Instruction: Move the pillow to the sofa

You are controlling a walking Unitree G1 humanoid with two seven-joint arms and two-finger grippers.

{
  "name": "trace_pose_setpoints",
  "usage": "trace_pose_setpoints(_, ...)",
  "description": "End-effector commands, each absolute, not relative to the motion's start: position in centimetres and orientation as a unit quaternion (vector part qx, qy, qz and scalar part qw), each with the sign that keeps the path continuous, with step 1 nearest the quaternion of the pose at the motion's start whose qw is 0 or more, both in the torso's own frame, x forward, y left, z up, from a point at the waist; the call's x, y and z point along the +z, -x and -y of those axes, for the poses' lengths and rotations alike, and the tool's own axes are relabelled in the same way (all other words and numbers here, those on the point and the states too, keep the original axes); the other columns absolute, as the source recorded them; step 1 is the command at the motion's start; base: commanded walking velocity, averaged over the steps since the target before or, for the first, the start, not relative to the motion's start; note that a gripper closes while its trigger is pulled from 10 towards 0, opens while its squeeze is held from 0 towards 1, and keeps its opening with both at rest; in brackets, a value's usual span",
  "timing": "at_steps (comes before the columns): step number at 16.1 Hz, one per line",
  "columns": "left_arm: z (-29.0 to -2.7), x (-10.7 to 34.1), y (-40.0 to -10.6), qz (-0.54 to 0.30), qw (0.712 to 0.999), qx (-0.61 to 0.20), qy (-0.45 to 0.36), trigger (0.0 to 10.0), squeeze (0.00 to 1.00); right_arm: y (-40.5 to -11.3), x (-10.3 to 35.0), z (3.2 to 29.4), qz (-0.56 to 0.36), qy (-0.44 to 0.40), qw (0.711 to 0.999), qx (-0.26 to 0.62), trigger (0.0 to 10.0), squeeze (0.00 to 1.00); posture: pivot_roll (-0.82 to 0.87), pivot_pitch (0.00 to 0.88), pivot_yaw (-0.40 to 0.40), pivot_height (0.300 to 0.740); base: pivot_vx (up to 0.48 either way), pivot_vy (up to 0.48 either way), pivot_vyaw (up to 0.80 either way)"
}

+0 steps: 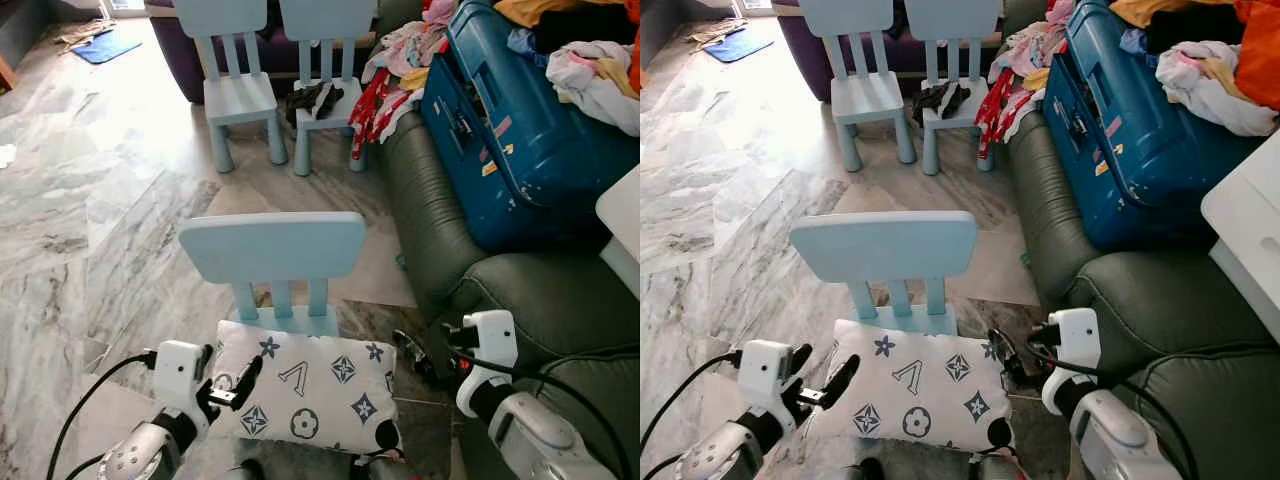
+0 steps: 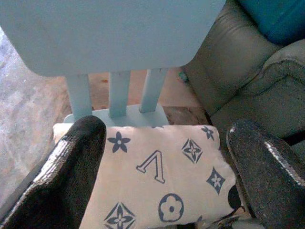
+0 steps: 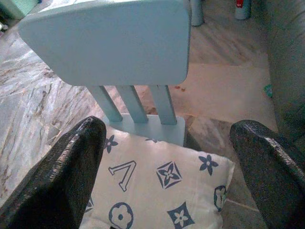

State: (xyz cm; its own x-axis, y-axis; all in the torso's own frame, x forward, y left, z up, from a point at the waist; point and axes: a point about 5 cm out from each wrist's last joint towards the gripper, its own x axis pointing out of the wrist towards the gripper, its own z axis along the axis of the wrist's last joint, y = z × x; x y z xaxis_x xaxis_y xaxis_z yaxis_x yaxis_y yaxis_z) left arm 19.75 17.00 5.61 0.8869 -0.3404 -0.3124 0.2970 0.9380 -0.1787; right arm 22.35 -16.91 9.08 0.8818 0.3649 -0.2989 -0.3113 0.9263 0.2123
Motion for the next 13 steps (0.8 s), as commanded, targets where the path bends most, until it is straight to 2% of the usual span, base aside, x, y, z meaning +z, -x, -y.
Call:
trace_pose_setpoints(1, -17.30, 5.27, -19.54, -0.180, 0.969, -0.155, 0.059, 10.0, 0.00, -22.18, 8.92, 17.06, -0.175, -0.078, 0.965, 0.178, 10.0, 0.00, -0.18, 0.168, -0.022, 0.740, 0.000, 0.000, 0.00)
trace_pose_setpoints(13, -17.41, 5.15, -19.64, -0.183, 0.971, -0.143, 0.057, 10.0, 0.00, -21.88, 8.59, 16.35, -0.186, -0.073, 0.959, 0.203, 10.0, 0.00, -0.18, 0.180, -0.015, 0.740, 0.000, 0.000, 0.00)
